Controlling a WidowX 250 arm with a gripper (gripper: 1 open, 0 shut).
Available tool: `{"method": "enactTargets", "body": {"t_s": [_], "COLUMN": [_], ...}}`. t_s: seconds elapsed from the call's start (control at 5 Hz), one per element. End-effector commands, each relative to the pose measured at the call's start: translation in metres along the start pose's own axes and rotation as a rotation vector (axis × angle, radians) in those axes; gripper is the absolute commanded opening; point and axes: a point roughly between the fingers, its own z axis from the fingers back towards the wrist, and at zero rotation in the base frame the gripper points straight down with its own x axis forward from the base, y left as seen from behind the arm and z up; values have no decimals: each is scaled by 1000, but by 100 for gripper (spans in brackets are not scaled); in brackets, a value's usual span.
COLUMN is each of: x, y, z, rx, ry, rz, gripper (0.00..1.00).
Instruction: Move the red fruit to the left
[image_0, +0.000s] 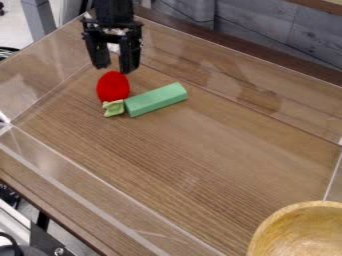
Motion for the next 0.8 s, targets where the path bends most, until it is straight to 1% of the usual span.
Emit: {"method": "enactTargets", "body": {"t_s": [0.0,0.2,0.6], "x": [-4,-10,-2], "y": [-11,-19,-29], "z": [34,43,47], "rx": [45,52,57], "ry": [-65,-55,-101], "rz": [-67,-118,-139], "gripper": [100,100,100]}}
